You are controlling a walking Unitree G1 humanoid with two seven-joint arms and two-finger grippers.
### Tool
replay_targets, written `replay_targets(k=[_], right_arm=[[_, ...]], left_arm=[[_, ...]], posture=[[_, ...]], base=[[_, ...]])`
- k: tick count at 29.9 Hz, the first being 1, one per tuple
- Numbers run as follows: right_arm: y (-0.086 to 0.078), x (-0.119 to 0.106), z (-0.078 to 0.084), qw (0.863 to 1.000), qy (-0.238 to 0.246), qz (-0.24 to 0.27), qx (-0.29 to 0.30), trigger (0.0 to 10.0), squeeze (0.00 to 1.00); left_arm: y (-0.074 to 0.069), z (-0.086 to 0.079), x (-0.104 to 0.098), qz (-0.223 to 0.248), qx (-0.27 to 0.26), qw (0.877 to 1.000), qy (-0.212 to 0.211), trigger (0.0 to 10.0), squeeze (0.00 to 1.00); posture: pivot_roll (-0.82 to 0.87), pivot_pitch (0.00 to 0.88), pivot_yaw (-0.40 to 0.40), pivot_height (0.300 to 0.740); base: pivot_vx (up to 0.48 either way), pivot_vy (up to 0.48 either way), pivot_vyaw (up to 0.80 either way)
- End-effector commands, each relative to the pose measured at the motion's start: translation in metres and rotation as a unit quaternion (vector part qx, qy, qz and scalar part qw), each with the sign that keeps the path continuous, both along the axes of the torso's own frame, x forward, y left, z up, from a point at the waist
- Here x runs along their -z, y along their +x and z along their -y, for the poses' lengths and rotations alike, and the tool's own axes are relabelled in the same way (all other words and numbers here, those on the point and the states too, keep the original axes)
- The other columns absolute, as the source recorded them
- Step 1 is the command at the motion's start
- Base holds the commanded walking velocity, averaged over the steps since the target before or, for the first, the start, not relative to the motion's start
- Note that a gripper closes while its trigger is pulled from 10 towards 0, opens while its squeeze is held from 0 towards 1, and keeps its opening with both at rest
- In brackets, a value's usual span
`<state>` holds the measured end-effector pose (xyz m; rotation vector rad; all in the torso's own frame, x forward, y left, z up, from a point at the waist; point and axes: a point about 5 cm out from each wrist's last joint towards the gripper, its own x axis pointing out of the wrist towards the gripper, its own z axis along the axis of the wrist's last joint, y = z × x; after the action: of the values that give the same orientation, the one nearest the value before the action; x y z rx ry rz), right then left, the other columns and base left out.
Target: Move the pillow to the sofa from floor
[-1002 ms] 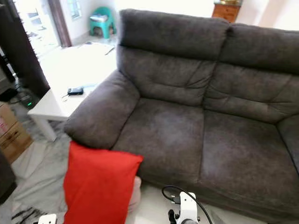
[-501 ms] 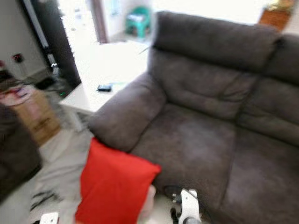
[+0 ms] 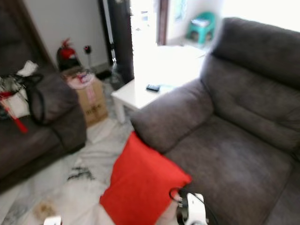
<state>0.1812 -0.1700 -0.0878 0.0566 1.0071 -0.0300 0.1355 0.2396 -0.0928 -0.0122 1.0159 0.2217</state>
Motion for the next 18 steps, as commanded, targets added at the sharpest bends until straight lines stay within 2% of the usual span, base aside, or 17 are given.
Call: replay_targets(k=[1,11,18], right_arm=[[-0.0016,0.0004,0.0037,1.000,-0.006,-0.003,-0.001,10.0,0.00],[-0.0014,0.0003,0.0041,1.000,-0.005,-0.002,0.001,10.0,0.00],[-0.0018,0.0005,0.0037,1.000,0.003,-0.001,0.013,10.0,0.00]], left_arm=[[0.0007,0.0050,0.0011,0.000,0.002,1.000,-0.006,10.0,0.00],[0.0010,0.0055,0.0010,0.001,0.003,1.000,-0.006,10.0,0.00],[0.0011,0.0054,0.0010,0.001,0.002,1.000,-0.006,10.0,0.00]], posture=[[0.00,0.000,-0.029,0.740],[0.00,0.000,-0.031,0.740],[0.00,0.000,-0.031,0.740]], base=[[0.000,0.000,0.80],[0.000,0.000,0.77],[0.000,0.000,0.00]])
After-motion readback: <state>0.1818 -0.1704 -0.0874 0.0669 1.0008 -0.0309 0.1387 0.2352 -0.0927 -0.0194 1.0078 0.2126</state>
